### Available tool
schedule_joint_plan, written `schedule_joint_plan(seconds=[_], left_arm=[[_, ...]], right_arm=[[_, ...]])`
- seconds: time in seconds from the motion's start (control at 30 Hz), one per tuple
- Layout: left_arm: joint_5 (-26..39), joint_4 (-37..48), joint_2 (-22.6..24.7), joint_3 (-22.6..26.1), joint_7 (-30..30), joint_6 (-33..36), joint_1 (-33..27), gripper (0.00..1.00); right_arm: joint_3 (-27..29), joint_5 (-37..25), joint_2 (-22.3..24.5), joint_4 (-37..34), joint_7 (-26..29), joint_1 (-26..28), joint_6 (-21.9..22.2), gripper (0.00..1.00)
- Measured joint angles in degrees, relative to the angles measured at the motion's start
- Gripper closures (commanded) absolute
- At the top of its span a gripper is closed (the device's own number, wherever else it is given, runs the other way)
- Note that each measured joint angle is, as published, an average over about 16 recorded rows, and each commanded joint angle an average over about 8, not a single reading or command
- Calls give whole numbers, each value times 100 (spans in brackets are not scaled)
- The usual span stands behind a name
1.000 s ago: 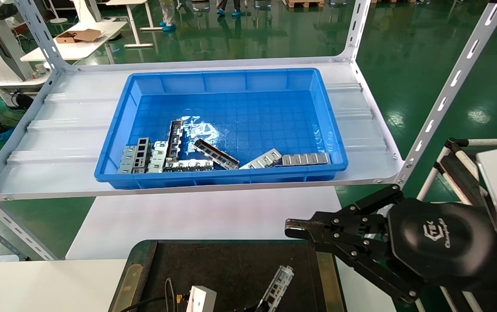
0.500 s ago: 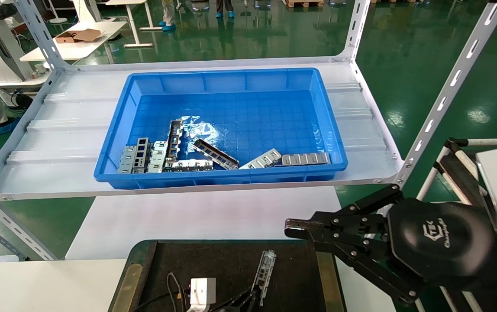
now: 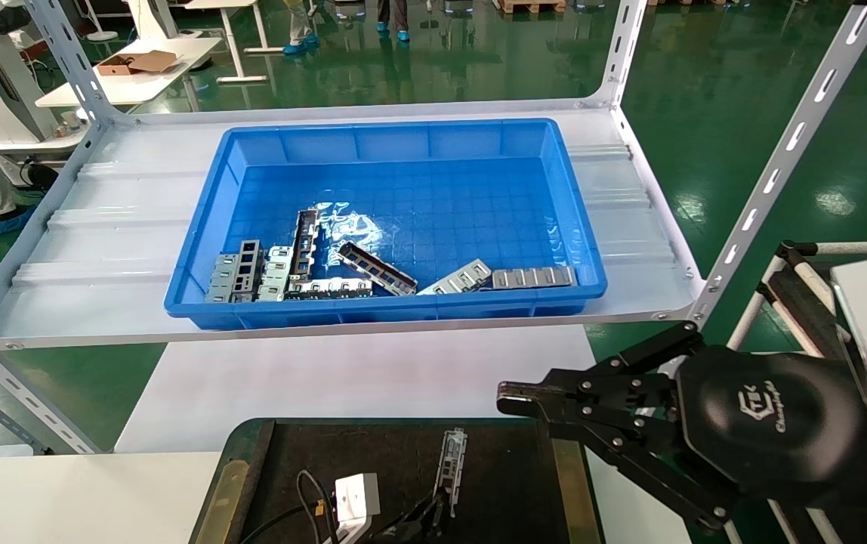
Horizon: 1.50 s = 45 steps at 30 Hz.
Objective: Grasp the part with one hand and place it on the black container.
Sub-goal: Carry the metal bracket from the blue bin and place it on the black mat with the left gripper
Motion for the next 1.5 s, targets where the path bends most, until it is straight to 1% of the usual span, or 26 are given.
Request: schedule_joint_plan(seconds=[0.5, 0.53, 0.57, 0.63, 0.67, 0.7, 0.73, 0.8, 0.83, 0.9, 0.93, 0.97, 1.0, 1.5], left_arm=[[-86, 363, 368, -102, -162, -260, -92, 100], [-99, 372, 378, -97, -178, -284, -97, 100], [-113, 379, 388, -89, -194, -308, -103, 100], [-141, 389, 402, -68, -227, -359, -115, 99], [-156, 392, 407, -56, -244, -386, -121, 95], [-171, 394, 412, -43, -262, -414, -127, 90], [-186, 395, 416, -28, -280, -442, -134, 80], [-216, 395, 422, 3, -315, -497, -147, 55], [-231, 392, 424, 20, -334, -524, -153, 43], [-261, 385, 426, 54, -370, -579, -165, 19], [-276, 380, 427, 71, -389, -606, -171, 10], [-291, 375, 428, 88, -408, -634, -176, 3], [-305, 368, 429, 106, -428, -661, -182, 0], [-424, 216, 403, 355, -659, -974, -265, 0]], right_arm=[[-1, 1, 0, 0, 0, 0, 0, 100], [-1, 1, 0, 0, 0, 0, 0, 100], [-1, 1, 0, 0, -1, 0, 0, 96], [-1, 1, 0, 0, -1, 0, 0, 71], [-1, 1, 0, 0, -1, 0, 0, 59], [-1, 1, 0, 0, -1, 0, 0, 46], [-1, 1, 1, 0, -1, 0, 1, 34], [-1, 1, 1, 0, -1, 0, 1, 9], [-2, 1, 1, 0, -1, 0, 1, 0], [-2, 1, 1, 0, -1, 0, 1, 0], [-2, 1, 1, 0, -1, 0, 1, 0], [-2, 1, 1, 0, -1, 0, 1, 0], [-2, 1, 1, 0, -1, 1, 1, 0], [-3, 2, 1, 0, -1, 1, 1, 0]])
